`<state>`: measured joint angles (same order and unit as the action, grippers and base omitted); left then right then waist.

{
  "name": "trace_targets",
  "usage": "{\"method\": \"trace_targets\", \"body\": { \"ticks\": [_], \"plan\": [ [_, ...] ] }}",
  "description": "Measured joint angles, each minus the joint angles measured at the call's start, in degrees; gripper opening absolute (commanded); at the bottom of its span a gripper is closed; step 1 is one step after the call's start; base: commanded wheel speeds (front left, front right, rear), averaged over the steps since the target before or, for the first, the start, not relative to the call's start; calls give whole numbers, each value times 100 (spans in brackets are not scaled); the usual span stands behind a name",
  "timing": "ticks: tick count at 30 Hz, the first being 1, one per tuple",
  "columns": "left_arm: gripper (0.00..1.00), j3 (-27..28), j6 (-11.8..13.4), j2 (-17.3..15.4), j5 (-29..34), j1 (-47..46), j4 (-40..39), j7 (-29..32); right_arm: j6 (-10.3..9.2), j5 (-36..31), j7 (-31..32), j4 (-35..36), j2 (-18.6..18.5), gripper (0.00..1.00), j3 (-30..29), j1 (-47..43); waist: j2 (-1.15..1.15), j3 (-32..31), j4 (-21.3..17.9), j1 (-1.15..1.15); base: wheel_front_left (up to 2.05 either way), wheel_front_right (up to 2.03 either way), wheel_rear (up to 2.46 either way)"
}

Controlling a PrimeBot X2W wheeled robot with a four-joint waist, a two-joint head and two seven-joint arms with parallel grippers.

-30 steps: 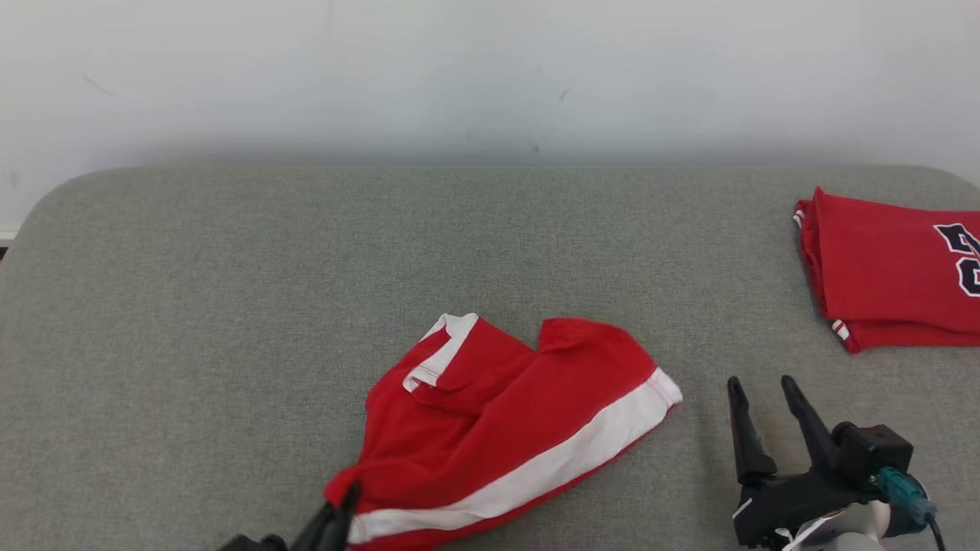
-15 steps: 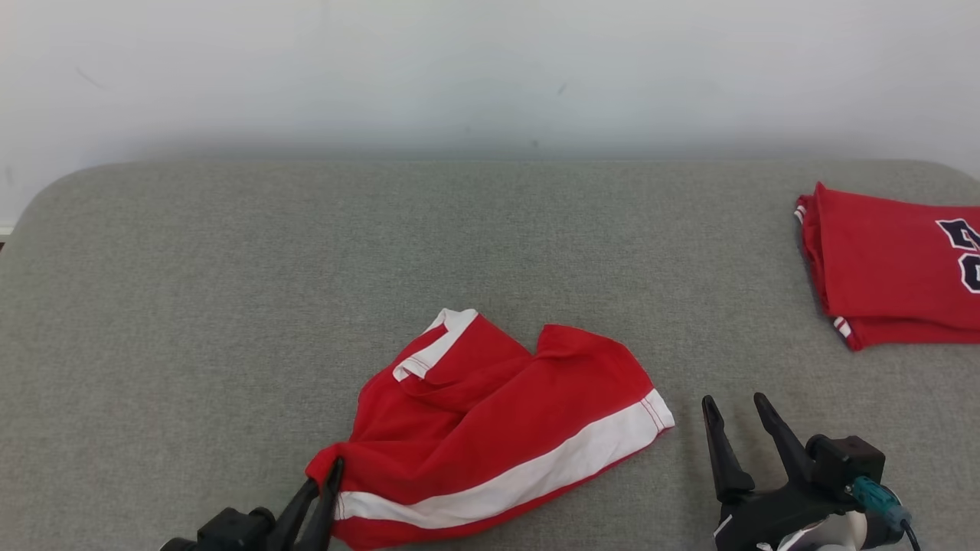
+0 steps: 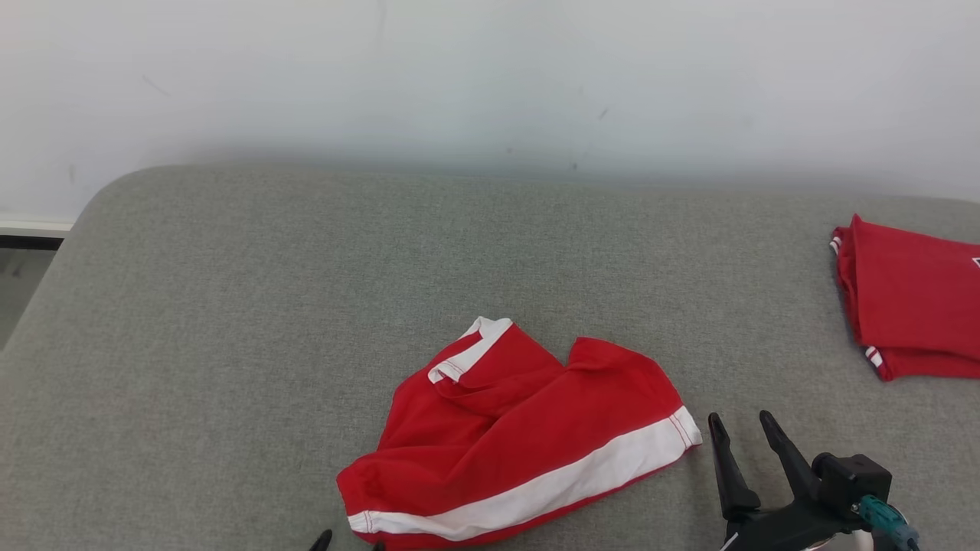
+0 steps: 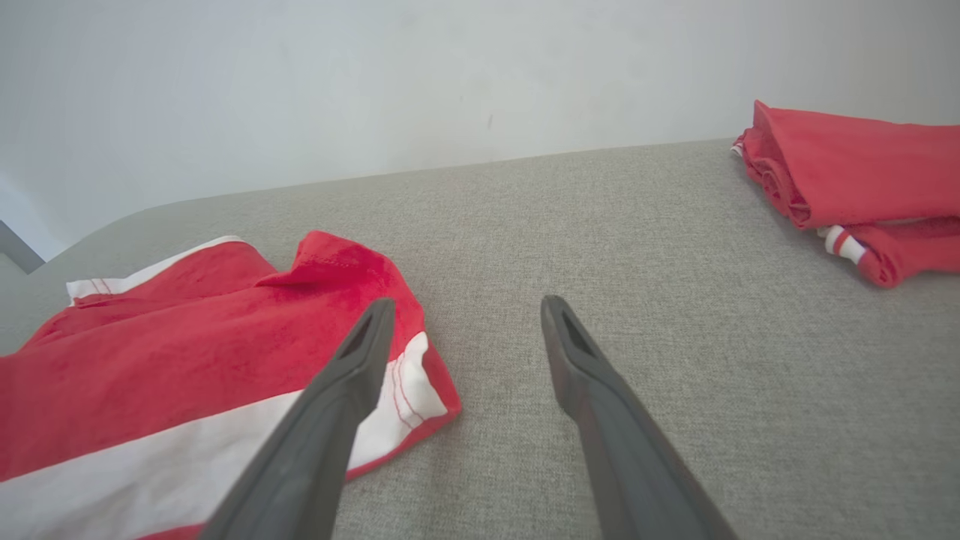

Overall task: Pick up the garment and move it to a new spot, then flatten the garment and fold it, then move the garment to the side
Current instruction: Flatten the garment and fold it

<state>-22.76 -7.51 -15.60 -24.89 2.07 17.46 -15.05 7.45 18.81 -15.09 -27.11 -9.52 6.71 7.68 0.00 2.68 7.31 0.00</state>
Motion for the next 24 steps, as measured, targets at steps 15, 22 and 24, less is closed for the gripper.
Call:
{"method": "trace_targets", "body": {
  "ticks": [15, 22, 24],
  "plan": [
    [100, -378, 0, -219, -54, -366, 234, 0, 0, 159, 0, -485, -474, 100, 1053, 289, 0, 36, -71, 0, 0, 0, 0],
    [100, -542, 0, -275, -175, -563, 314, 0, 0, 293, 0, -869, -720, 100, 1618, 714, 0, 116, -62, 0, 0, 0, 0],
    [100, -622, 0, -271, -202, -614, 331, 0, 0, 352, -1, -1023, -749, 100, 1793, 836, 0, 134, -35, 0, 0, 0, 0]
  ]
}}
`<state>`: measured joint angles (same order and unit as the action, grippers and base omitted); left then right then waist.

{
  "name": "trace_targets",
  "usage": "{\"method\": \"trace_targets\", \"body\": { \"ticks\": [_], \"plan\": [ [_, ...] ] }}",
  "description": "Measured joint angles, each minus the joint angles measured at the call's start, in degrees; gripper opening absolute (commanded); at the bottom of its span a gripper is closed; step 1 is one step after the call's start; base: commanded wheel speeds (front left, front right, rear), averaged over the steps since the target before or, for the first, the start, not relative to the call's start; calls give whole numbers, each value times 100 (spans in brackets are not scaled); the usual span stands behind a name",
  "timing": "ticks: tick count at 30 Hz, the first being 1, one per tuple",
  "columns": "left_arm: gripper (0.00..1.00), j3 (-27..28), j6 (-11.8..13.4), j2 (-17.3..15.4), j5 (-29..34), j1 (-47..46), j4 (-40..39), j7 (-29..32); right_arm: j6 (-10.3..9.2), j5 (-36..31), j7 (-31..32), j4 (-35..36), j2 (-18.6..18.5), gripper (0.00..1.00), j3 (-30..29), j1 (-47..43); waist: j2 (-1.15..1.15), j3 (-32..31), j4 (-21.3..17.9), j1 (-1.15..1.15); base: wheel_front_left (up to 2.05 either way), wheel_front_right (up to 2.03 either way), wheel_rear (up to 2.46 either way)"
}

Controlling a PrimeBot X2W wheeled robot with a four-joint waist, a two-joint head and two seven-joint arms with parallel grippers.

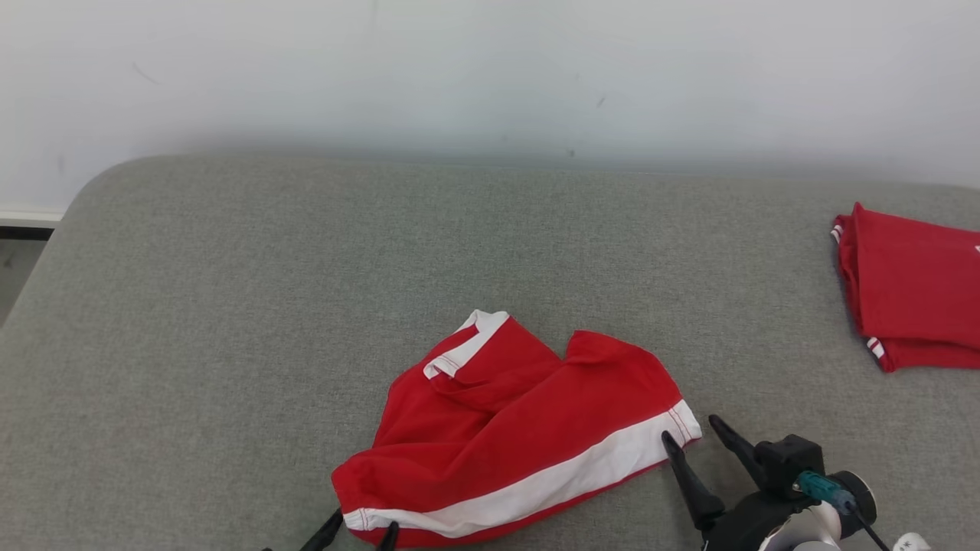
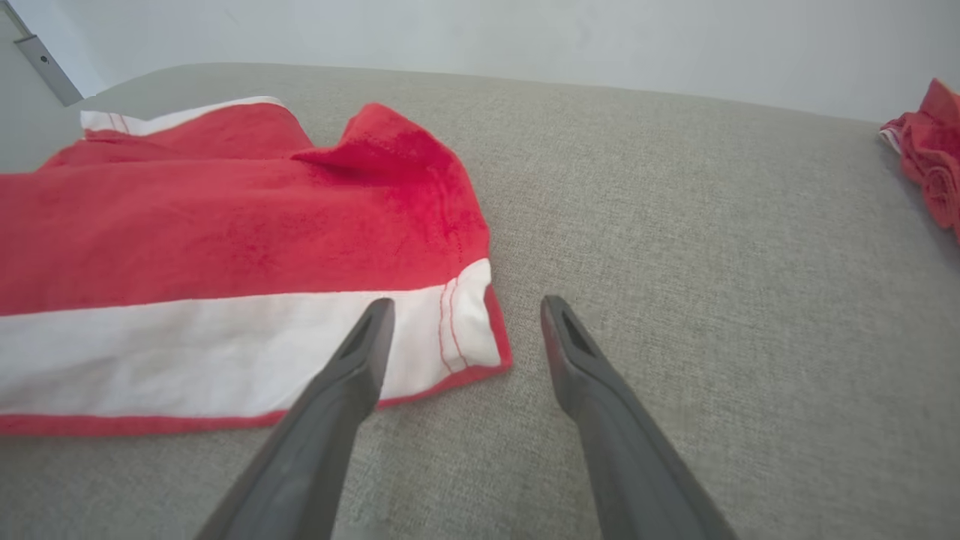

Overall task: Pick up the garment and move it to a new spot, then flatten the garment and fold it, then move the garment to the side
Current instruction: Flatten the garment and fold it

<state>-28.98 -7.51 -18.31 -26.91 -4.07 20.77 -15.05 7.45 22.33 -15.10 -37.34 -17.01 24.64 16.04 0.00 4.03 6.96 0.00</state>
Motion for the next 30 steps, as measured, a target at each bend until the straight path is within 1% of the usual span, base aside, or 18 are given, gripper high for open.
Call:
{"method": "trace_targets", "body": {
  "ticks": [3, 4, 5, 6, 7, 8, 11, 16, 19, 24, 27, 28, 30],
  "plan": [
    [100, -134, 0, 3, -55, -79, 64, 0, 0, 147, 0, -267, -15, 100, 260, 153, 0, 28, 41, 0, 0, 0, 0],
    [100, -192, 0, 9, -89, -130, 85, 0, 0, 235, -1, -404, -22, 66, 339, 224, 0, 37, 60, 0, 0, 0, 0],
    [76, -283, 0, 11, -135, -191, 126, 0, 0, 280, 1, -502, -41, 24, 427, 291, 0, 44, 80, 0, 0, 0, 0],
    [42, -387, -1, 13, -202, -250, 176, 0, 0, 312, 1, -552, -55, 0, 479, 350, 0, 54, 103, 0, 0, 0, 0],
    [5, -478, -1, 13, -266, -304, 216, 0, 0, 332, 2, -543, -81, 0, 498, 416, 0, 64, 124, 0, 0, 0, 0],
    [0, -554, -1, -4, -305, -359, 224, 1, 0, 341, 1, -488, -105, 0, 467, 487, 0, 75, 142, 0, 0, 0, 0],
    [0, -580, -1, -18, -482, -469, 115, 0, 0, 381, 0, -423, -119, 0, 449, 572, 0, 98, 169, 0, 0, 0, 0],
    [0, -510, -1, -157, -524, -327, -136, 0, 0, 405, 1, -201, -231, 0, 436, 370, 0, 55, 155, 0, 0, 0, 0],
    [0, -368, -1, -189, -537, -125, -327, 0, 0, 531, 1, 137, -282, 0, 252, 75, 0, 17, 152, 0, 0, 0, 0],
    [0, -191, -1, -212, -506, 91, -583, 0, 0, 577, 0, 676, -454, 0, 119, -439, 0, -24, 119, -1, 0, 0, 0],
    [0, -123, -1, -224, -499, 109, -668, 0, 0, 591, 1, 873, -487, 0, 90, -508, 0, -22, 77, -1, 0, 0, 0],
    [0, -115, 0, -285, -485, 85, -742, 1, 0, 581, 0, 1070, -510, 0, 69, -500, 0, -13, 22, -1, 0, 0, 0],
    [0, -119, -1, -326, -483, 30, -776, 0, 0, 579, 1, 1140, -528, 0, 91, -466, 0, -6, -8, -1, 0, 0, 0]
  ]
}}
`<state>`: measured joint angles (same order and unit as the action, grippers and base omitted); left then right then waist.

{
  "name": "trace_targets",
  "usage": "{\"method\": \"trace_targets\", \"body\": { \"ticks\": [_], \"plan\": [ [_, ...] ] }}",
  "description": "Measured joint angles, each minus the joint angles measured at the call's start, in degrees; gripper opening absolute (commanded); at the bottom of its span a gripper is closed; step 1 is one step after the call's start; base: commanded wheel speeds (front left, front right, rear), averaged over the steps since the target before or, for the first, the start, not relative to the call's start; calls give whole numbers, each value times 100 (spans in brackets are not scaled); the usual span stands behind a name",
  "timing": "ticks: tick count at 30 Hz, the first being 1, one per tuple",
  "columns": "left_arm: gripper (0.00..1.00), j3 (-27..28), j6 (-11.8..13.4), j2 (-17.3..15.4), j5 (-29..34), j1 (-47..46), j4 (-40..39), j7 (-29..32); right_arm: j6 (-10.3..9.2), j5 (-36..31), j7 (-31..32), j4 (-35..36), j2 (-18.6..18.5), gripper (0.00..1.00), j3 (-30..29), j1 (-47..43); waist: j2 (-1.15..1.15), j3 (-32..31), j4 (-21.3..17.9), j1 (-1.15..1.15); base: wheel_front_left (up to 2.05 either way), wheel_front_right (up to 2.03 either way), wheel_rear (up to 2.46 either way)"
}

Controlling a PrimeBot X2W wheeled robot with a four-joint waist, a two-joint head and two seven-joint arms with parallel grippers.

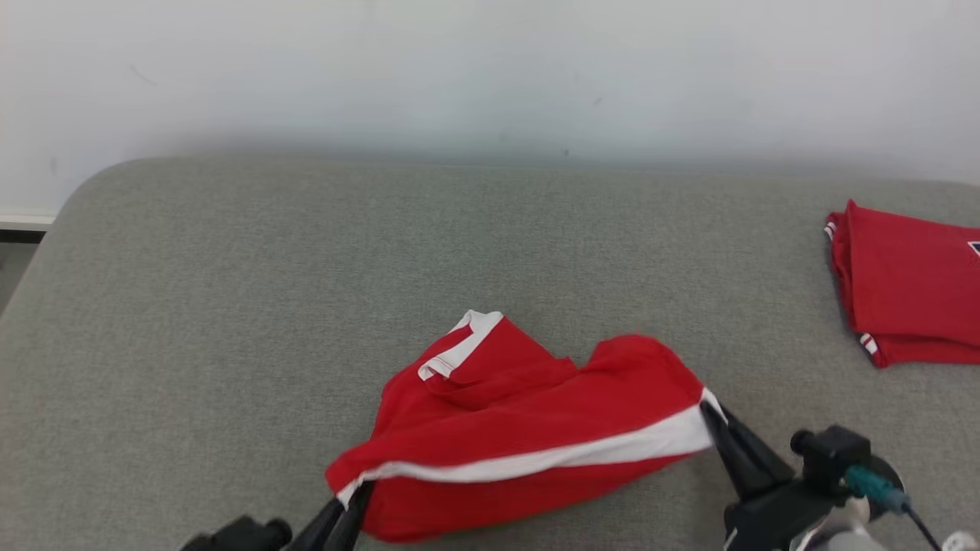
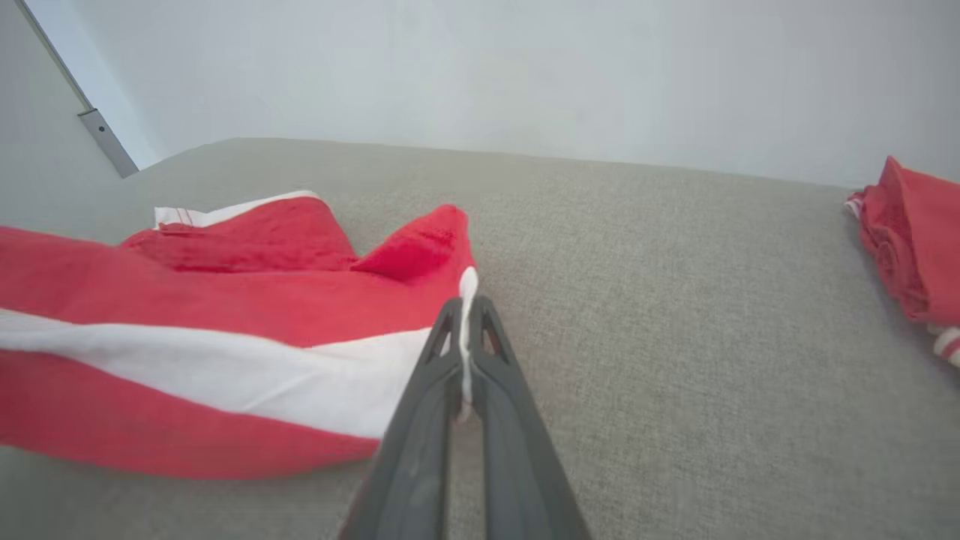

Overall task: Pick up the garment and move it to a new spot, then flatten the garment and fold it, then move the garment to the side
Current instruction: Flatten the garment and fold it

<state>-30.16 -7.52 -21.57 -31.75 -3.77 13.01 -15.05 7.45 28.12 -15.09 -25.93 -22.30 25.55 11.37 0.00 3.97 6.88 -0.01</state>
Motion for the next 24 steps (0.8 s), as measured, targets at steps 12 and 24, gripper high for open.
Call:
{"method": "trace_targets", "body": {
  "ticks": [12, 24],
  "plan": [
    [0, -1254, -1, -1372, -1194, -3513, -194, 660, 0, 656, 200, 81, -310, 0, 186, 2451, 0, 501, -216, 0, 0, 0, 0],
    [0, -1850, -3, -1440, -2576, -9382, 1046, 1704, 1, 2441, 1058, -1707, 40, 0, -219, 7760, 1, 2371, -645, 4, 0, 0, 0]
  ]
}}
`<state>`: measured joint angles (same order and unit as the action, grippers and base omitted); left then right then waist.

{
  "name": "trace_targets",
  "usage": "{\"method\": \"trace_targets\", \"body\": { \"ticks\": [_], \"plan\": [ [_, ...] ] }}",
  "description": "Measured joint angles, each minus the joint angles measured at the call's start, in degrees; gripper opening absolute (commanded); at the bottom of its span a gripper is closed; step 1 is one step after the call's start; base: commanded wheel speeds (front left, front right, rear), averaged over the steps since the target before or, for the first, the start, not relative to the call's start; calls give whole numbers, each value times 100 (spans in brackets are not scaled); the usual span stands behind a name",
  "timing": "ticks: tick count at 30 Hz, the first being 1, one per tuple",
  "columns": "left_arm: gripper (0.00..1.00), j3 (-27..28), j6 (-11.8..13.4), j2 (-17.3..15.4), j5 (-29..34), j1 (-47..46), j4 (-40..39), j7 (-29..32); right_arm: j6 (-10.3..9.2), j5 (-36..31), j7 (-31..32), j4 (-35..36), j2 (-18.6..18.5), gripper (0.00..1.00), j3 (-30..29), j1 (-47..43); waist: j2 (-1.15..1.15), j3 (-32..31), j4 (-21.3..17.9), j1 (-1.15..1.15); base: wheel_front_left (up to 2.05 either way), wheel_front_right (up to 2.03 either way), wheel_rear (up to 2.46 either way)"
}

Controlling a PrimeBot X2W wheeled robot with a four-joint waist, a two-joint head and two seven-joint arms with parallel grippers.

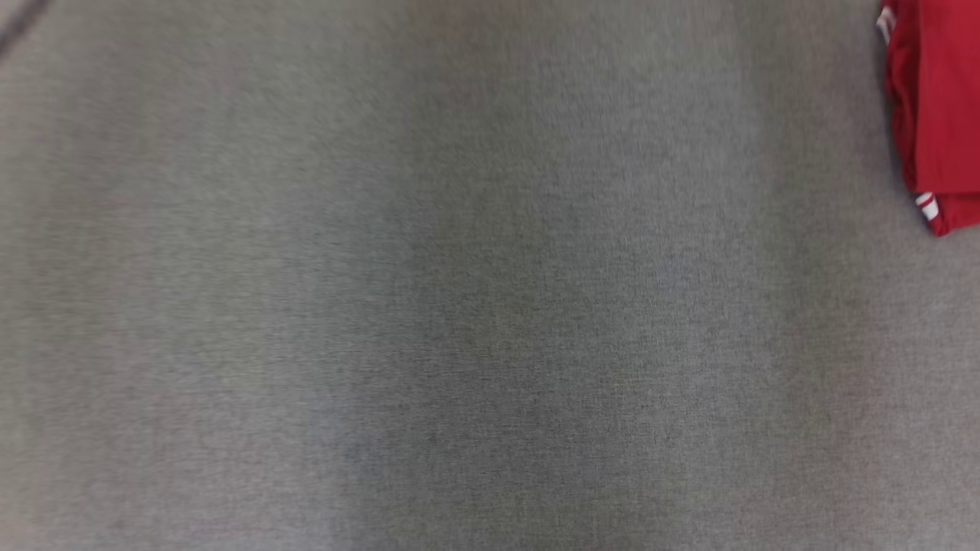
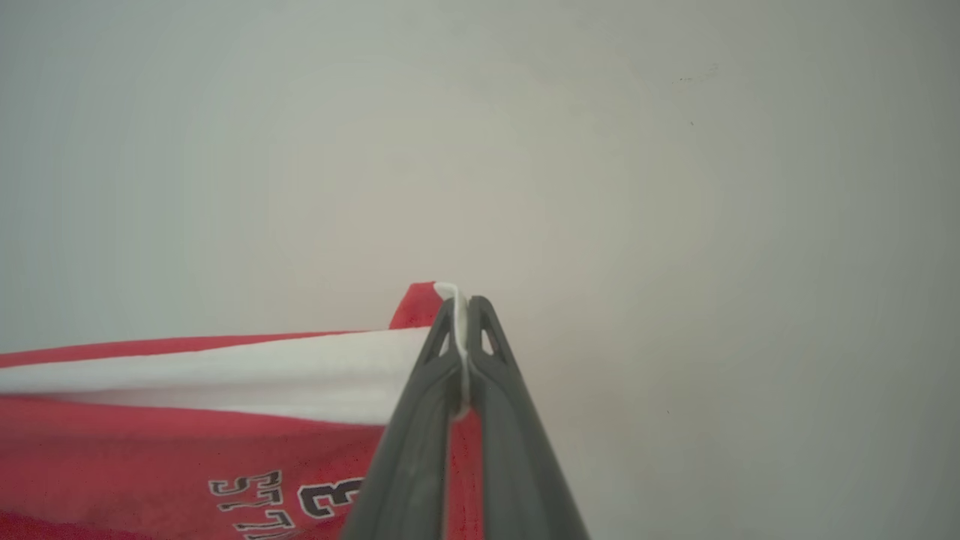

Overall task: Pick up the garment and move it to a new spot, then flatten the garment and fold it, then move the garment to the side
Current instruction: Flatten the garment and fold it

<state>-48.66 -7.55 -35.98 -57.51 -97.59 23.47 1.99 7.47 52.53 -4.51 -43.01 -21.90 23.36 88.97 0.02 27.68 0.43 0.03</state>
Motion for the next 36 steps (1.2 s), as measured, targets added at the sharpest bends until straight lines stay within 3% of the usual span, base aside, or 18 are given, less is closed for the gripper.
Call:
{"method": "trace_targets", "body": {
  "ticks": [7, 16, 25, 28, 31, 36],
  "plan": [
    [0, -454, 0, 352, -281, -863, 513, -198, -1, 243, 22, -624, 149, 0, -105, 899, 0, 512, -220, -1, 0, 0, 0],
    [0, -1093, 1, 339, -828, -743, 604, -771, -1, 626, -37, -657, 49, 0, 115, 678, 0, 805, -348, -2, 0, 0, 0],
    [0, -1478, 2, 53, -1271, 1031, -29, -1649, -1, 1161, -309, 327, -321, 0, 864, -1277, -1, 392, -355, -4, 0, 0, 0],
    [0, -1289, 4, 58, -1302, 1846, -274, -1688, -1, 1436, -450, 745, -503, 0, 1010, -2148, -2, 165, -330, -4, 0, 0, 0],
    [0, -735, 5, 157, -1183, 2769, -583, -1703, -1, 1770, -561, 1146, -658, 0, 1101, -3105, -2, -69, -296, -4, 0, 0, 0],
    [0, -201, 22, 488, -703, 4557, -1031, -1704, -1, 2413, -749, 1697, -772, 0, 1056, -4556, -2, -443, -223, -5, 0, 0, 0]
  ]
}}
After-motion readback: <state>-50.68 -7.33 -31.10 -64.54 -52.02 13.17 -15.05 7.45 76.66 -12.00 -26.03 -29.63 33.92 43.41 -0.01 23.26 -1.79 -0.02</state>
